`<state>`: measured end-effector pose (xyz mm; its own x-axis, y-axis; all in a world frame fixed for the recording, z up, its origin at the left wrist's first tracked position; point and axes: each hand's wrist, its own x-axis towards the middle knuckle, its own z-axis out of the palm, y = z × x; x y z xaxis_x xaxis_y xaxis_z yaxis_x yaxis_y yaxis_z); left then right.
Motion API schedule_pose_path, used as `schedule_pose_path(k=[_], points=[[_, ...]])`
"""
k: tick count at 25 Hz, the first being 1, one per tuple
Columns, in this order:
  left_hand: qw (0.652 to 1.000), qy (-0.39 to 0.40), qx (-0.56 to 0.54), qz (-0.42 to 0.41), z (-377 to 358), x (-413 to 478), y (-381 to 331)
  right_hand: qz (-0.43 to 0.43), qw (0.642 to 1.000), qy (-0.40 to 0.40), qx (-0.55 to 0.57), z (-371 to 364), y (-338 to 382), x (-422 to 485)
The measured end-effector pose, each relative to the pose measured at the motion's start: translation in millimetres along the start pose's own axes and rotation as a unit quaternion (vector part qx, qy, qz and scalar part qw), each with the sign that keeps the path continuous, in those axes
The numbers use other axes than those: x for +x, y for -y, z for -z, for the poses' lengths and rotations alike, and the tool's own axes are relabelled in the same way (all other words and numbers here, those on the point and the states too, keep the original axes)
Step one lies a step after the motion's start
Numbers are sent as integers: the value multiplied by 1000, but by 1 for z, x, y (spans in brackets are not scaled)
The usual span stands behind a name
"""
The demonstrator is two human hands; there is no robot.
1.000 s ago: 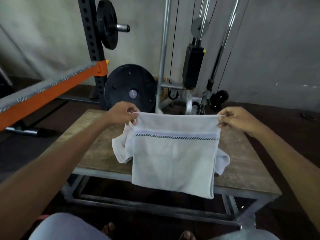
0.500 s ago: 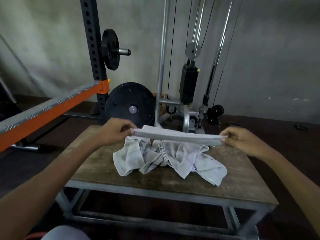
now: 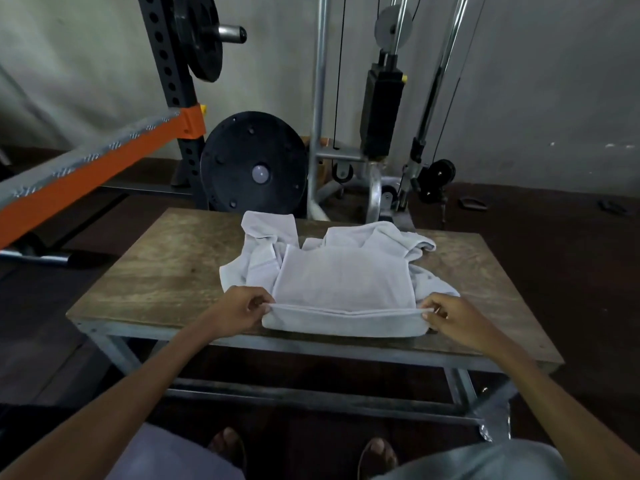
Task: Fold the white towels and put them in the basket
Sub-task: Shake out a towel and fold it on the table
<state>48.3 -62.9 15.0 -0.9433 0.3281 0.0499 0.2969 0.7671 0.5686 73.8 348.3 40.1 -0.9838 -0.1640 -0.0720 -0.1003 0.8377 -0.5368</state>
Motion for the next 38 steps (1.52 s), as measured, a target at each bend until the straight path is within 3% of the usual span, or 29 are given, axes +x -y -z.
schedule_pose_path(k=[8,17,24,31,35,38], points=[[994,-105,36,-22,24,119,7,-27,997,-69,-15,30,-6,113],[995,36,81,35,5,189,40,-108,994,19,5,13,-37,166],[992,35,124,12,20,184,29,-66,996,-31,61,21,-31,156],[993,-31,-118,-10,69,128,-16,1,999,-12,51,62,1,113],[997,16,-54,-59,106,92,-47,28,1000,-10,-8,104,33,76],[996,5,-4,-84,139,64,-76,56,998,-31,-22,139,62,44]])
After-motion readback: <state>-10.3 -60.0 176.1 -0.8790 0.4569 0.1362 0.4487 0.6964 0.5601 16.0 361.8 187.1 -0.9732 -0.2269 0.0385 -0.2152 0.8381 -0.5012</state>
